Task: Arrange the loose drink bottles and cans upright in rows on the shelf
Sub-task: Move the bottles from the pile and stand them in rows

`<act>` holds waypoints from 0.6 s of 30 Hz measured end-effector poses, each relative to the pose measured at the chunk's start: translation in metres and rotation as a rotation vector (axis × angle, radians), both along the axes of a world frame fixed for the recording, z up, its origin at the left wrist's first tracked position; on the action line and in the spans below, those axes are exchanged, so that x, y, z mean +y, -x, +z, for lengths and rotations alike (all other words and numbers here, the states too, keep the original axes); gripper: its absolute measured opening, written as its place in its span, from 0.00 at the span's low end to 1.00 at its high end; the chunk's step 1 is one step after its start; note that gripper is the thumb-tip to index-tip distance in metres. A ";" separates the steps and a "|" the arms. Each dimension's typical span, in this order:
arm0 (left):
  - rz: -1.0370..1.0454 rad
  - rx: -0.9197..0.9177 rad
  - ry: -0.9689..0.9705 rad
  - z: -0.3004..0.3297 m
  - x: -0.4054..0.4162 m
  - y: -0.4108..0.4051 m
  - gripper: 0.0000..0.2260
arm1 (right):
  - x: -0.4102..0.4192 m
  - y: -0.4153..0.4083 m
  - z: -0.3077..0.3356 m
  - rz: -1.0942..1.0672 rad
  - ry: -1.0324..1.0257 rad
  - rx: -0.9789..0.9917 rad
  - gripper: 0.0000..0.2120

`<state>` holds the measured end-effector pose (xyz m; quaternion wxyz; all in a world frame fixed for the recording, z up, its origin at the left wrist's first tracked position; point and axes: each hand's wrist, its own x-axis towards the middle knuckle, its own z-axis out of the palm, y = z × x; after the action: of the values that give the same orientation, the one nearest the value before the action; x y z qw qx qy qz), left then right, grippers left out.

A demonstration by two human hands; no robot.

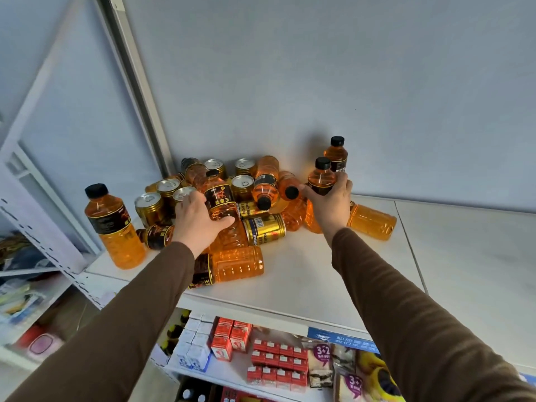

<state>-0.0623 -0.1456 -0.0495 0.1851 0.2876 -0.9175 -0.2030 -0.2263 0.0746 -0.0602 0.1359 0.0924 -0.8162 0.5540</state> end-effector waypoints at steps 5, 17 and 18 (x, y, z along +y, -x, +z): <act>-0.021 -0.229 -0.137 -0.001 -0.016 0.011 0.42 | 0.001 0.000 -0.001 0.040 0.073 -0.033 0.35; 0.029 -0.186 -0.268 -0.006 -0.004 0.025 0.55 | 0.006 -0.014 -0.004 0.110 0.075 0.001 0.33; 0.013 -0.144 -0.322 -0.007 -0.004 0.025 0.53 | 0.007 -0.014 -0.003 0.115 0.069 -0.004 0.34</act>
<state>-0.0875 -0.1494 -0.0566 0.0718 0.3333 -0.8821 -0.3251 -0.2124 0.0814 -0.0637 0.1051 0.1333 -0.7900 0.5891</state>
